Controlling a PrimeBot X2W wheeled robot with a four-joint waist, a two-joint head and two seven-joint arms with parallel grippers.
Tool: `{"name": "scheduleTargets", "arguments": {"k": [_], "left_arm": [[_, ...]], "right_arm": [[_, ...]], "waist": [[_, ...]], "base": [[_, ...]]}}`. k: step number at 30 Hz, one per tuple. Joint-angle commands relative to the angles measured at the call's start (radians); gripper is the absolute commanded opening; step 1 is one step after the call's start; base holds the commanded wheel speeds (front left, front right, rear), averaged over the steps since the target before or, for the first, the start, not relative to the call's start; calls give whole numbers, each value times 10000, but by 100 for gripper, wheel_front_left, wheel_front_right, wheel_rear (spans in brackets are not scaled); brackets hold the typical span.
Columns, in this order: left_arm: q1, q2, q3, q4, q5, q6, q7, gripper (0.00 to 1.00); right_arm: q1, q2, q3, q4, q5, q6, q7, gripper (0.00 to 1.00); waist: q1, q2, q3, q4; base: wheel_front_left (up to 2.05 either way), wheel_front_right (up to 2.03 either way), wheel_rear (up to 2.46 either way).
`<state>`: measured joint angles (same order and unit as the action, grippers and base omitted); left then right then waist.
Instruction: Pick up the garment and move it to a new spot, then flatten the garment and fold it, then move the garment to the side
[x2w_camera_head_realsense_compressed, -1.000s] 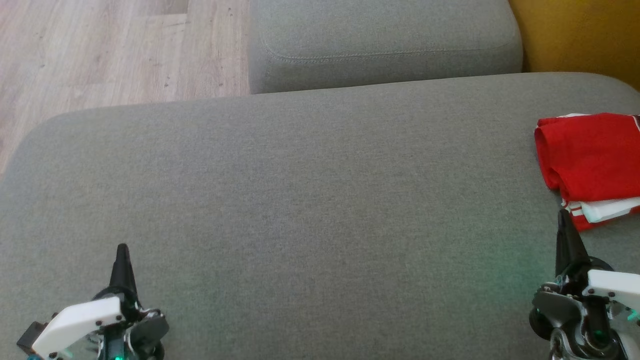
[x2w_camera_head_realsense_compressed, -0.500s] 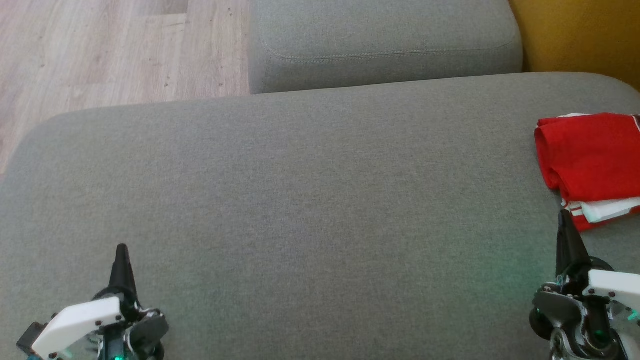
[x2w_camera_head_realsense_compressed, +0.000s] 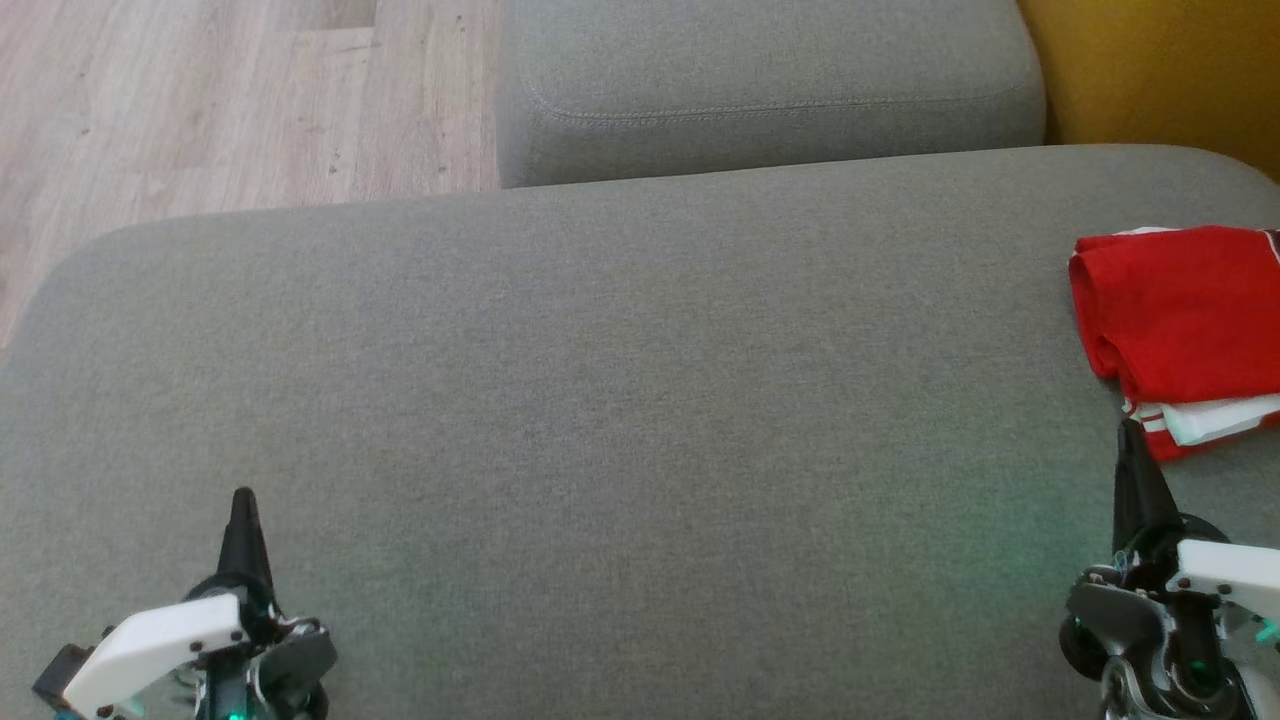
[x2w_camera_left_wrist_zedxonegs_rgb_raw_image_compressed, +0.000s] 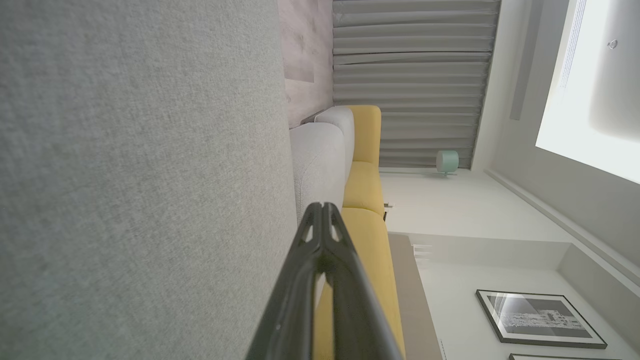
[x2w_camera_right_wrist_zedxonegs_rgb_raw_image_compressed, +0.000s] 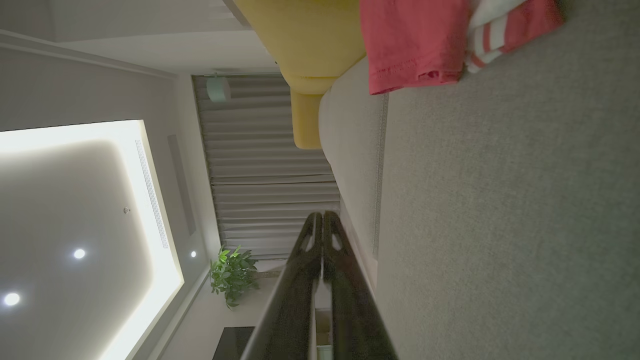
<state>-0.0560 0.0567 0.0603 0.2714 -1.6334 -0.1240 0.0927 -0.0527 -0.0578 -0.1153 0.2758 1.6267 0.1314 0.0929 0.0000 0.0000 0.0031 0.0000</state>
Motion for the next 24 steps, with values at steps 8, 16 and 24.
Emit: {"name": "scheduleTargets", "arguments": {"k": [8,16,24], "left_arm": [[-505,59,368,-270,110,-67,71,0],[-506,46,386,-269,125,-67,86,0],[-508,34,403,-268,139,-67,99,0]], "right_arm": [[-539,-29,156,-318,-65,-7,90,0],[-540,-18,140,-317,-78,-7,103,0],[-542,-8,126,-317,-90,-7,115,0]], "waist": [[0,0,0,0],[0,0,0,0],[0,0,0,0]], "base": [[0,0,0],[0,0,0],[0,0,0]]}}
